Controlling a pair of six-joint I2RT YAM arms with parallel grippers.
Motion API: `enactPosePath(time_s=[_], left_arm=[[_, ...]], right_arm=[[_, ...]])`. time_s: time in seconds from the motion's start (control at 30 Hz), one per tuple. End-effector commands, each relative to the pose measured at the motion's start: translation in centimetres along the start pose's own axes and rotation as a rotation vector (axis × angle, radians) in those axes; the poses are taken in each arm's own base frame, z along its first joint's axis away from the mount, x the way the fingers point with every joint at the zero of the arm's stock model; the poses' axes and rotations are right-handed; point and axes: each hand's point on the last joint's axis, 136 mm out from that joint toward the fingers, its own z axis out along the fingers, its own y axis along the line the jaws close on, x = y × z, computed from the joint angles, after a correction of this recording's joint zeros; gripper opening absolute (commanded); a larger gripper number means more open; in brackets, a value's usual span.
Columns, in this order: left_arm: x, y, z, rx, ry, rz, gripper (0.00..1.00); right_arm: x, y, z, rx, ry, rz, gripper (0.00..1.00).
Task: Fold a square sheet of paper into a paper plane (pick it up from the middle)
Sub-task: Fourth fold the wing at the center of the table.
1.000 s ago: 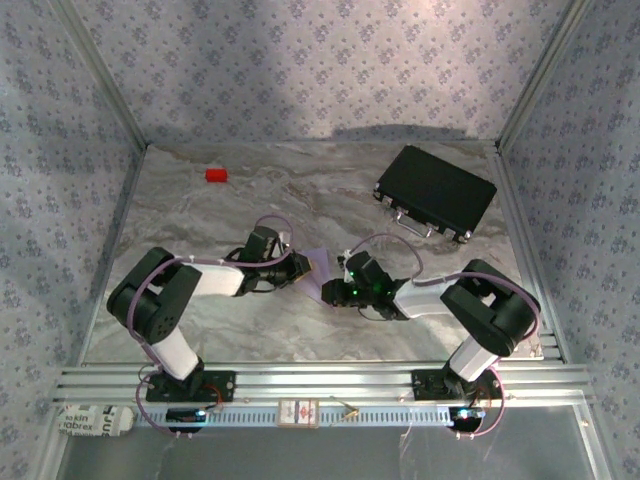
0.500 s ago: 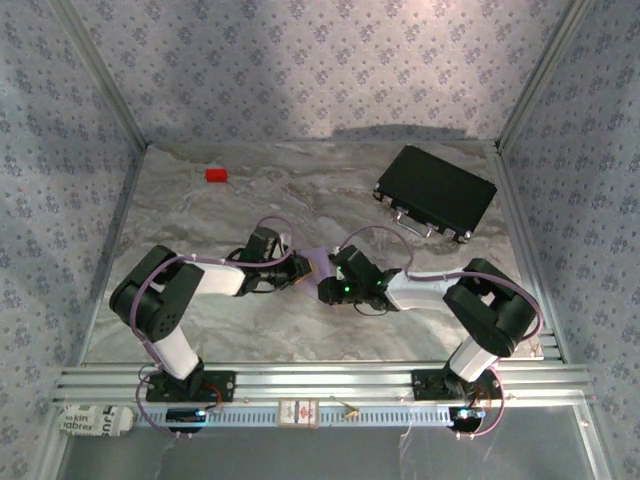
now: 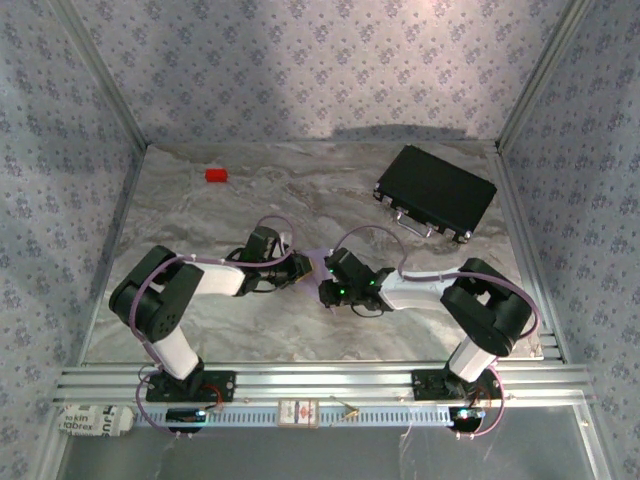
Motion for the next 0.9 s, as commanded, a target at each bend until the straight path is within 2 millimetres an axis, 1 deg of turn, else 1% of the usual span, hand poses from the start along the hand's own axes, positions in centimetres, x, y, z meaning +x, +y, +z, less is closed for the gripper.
enactPosePath(time_s=[0.0, 0.07, 0.13, 0.2, 0.43, 0.53, 0.67, 0.87], left_arm=[[-0.5, -2.0, -1.0, 0.051, -0.024, 0.047, 0.17], [-0.6, -2.0, -1.2, 0.048, -0.034, 0.049, 0.17], [-0.7, -2.0, -1.3, 0.047, -0.042, 0.05, 0.17], [-0.7, -2.1, -1.3, 0.049, -0.043, 0.05, 0.17], [-0.6, -2.4, -1.3, 0.059, -0.037, 0.051, 0.16], [-0.4, -2.7, -1.3, 0.072, -0.029, 0.06, 0.15], [-0.2, -3.5, -1.1, 0.105, -0.008, 0.085, 0.13], [-0.3, -4.2, -0.1, 0.134, 0.016, 0.103, 0.11]], right_arm=[[0.2, -0.1, -0.2, -0.053, -0.02, 0.027, 0.13], [0.1, 0.1, -0.4, -0.108, -0.034, 0.052, 0.11], [0.1, -0.1, -0.6, -0.153, -0.047, 0.082, 0.1], [0.1, 0.1, -0.8, -0.202, -0.049, 0.087, 0.1], [0.3, -0.1, -0.7, -0.292, -0.035, 0.139, 0.09], [0.6, -0.4, -0.3, -0.3, -0.015, 0.153, 0.09], [0.8, -0.5, 0.0, -0.319, 0.005, 0.17, 0.09], [0.6, -0.6, 0.1, -0.34, 0.017, 0.196, 0.09]])
